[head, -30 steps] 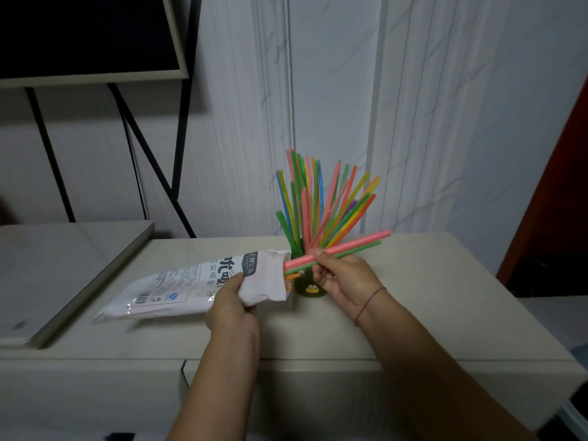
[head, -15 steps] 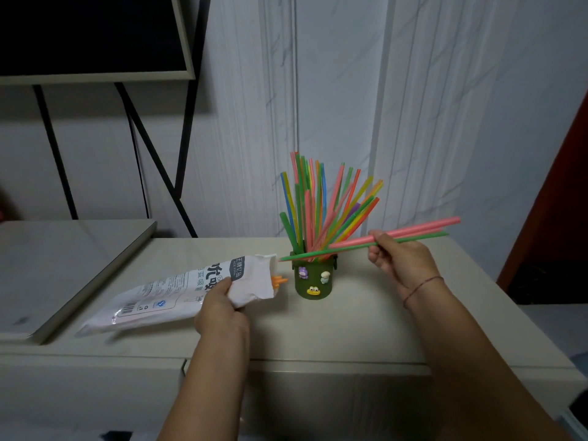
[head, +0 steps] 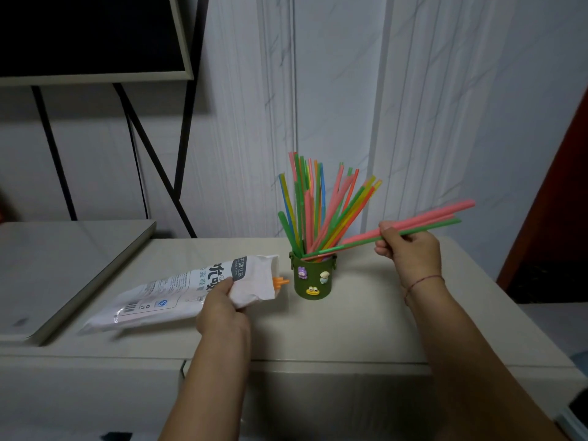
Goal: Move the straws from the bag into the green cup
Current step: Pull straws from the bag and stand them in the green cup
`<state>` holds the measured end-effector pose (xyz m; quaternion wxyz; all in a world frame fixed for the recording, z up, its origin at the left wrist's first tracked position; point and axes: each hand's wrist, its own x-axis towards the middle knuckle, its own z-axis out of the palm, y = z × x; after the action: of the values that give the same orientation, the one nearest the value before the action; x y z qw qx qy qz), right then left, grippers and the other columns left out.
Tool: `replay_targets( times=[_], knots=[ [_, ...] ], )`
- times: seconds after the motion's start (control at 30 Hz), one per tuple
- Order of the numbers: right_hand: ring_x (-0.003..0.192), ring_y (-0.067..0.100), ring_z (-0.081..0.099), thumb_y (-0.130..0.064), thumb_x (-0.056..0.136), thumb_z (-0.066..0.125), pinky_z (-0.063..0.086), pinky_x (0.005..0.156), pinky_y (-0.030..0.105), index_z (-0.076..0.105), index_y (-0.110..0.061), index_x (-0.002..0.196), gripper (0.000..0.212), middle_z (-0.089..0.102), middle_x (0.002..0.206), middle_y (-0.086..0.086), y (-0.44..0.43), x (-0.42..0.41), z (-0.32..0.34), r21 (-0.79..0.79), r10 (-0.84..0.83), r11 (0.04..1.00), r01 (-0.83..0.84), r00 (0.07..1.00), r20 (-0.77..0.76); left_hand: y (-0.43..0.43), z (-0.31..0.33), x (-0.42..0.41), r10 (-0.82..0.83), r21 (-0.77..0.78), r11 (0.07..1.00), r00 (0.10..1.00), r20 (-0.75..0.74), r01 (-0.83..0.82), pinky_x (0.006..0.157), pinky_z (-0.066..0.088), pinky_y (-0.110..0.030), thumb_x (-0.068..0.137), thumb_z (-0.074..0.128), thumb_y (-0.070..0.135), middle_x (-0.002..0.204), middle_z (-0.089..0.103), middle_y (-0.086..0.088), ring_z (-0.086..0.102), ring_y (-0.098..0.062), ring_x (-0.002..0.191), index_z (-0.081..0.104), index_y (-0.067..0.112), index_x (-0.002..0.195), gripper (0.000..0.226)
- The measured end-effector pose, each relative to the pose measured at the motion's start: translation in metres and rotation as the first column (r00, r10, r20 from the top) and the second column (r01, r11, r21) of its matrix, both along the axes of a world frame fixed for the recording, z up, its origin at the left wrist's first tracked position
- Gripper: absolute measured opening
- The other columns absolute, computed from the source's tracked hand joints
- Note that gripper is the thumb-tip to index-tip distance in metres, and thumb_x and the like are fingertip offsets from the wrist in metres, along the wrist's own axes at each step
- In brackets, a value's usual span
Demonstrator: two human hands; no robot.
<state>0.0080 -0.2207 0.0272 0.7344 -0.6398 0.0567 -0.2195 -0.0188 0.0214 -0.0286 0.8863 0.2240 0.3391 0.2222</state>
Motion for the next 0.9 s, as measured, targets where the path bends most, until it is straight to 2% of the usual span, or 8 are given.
replay_targets(
  times=[0.1,0.23,0.4,0.47,0.57,0.63,0.73,0.9],
  knots=[
    [0.044,0.003,0.060,-0.013,0.086,0.063,0.056,0.065,0.023,0.065,-0.003,0.089,0.011,0.061,0.063,0.005,0.007,0.001,-0.002,-0.067,0.017,0.998,-0.018,1.000,-0.011,-0.001,0.003,-0.001,-0.001,-0.003,1.000,1.000,0.004,0.001,0.038,0.052,-0.028,0.082,0.058,-0.007,0.127,0.062,-0.012,0.062,-0.018,0.075,0.055,0.006,0.126,0.047],
    [0.055,0.015,0.061,-0.017,0.087,0.062,0.053,0.073,0.033,0.065,-0.008,0.083,0.011,0.062,0.063,0.007,0.020,0.007,-0.004,-0.174,0.070,0.981,-0.080,0.996,-0.062,-0.005,0.005,-0.003,-0.008,-0.001,1.000,1.000,-0.014,0.008,0.043,0.053,-0.030,0.082,0.059,-0.008,0.128,0.062,-0.013,0.062,-0.025,0.097,0.054,0.006,0.126,0.047],
    [0.055,0.012,0.059,-0.017,0.089,0.058,0.046,0.051,0.014,0.064,-0.006,0.082,0.013,0.061,0.063,0.004,0.035,0.016,-0.007,-0.339,0.108,0.931,-0.133,0.990,-0.093,-0.009,0.006,-0.002,-0.018,-0.015,1.000,1.000,-0.003,0.018,0.041,0.053,-0.029,0.081,0.059,-0.008,0.126,0.063,-0.014,0.062,-0.020,0.076,0.055,0.003,0.126,0.046],
    [0.054,0.012,0.057,-0.017,0.088,0.058,0.045,0.052,0.017,0.063,-0.008,0.080,0.013,0.060,0.061,0.002,0.041,0.019,-0.010,-0.373,0.122,0.915,-0.157,0.986,-0.114,-0.011,0.005,0.000,-0.031,-0.016,0.999,1.000,-0.004,0.031,0.046,0.055,-0.029,0.082,0.059,-0.008,0.126,0.063,-0.014,0.062,-0.020,0.076,0.056,0.003,0.125,0.045],
    [0.054,0.013,0.053,-0.019,0.086,0.059,0.039,0.056,0.023,0.059,-0.012,0.065,0.023,0.057,0.057,0.001,0.048,0.023,-0.018,-0.434,0.113,0.885,-0.170,0.981,-0.155,-0.014,0.005,0.002,-0.056,-0.006,0.998,0.998,-0.029,0.056,0.071,0.057,-0.037,0.082,0.060,-0.007,0.127,0.063,-0.013,0.063,-0.025,0.094,0.055,0.004,0.126,0.046],
    [0.058,0.016,0.053,-0.018,0.085,0.060,0.036,0.055,0.022,0.057,-0.015,0.059,0.026,0.056,0.057,0.000,0.052,0.025,-0.023,-0.458,0.110,0.871,-0.180,0.978,-0.175,-0.017,0.004,0.003,-0.065,-0.006,0.998,0.997,-0.028,0.065,0.075,0.055,-0.039,0.082,0.059,-0.007,0.128,0.062,-0.013,0.061,-0.025,0.099,0.055,0.005,0.127,0.047],
    [0.065,0.018,0.056,-0.019,0.084,0.063,0.038,0.062,0.023,0.068,-0.009,0.077,0.014,0.059,0.066,0.003,0.055,0.025,-0.027,-0.484,0.123,0.852,-0.202,0.974,-0.189,-0.019,0.003,0.003,-0.069,-0.011,0.998,0.997,-0.035,0.068,0.073,0.057,-0.038,0.081,0.061,-0.007,0.128,0.063,-0.013,0.063,-0.026,0.103,0.056,0.005,0.126,0.047],
    [0.051,0.013,0.056,-0.016,0.081,0.068,0.046,0.052,0.024,0.066,0.000,0.087,0.018,0.062,0.065,0.005,0.059,0.027,-0.033,-0.388,0.145,0.894,-0.226,0.963,-0.228,-0.019,0.001,0.003,-0.055,-0.026,0.998,0.998,-0.025,0.054,0.081,0.055,-0.041,0.079,0.062,-0.007,0.126,0.064,-0.013,0.064,-0.029,0.110,0.056,0.006,0.126,0.048]
  ],
)
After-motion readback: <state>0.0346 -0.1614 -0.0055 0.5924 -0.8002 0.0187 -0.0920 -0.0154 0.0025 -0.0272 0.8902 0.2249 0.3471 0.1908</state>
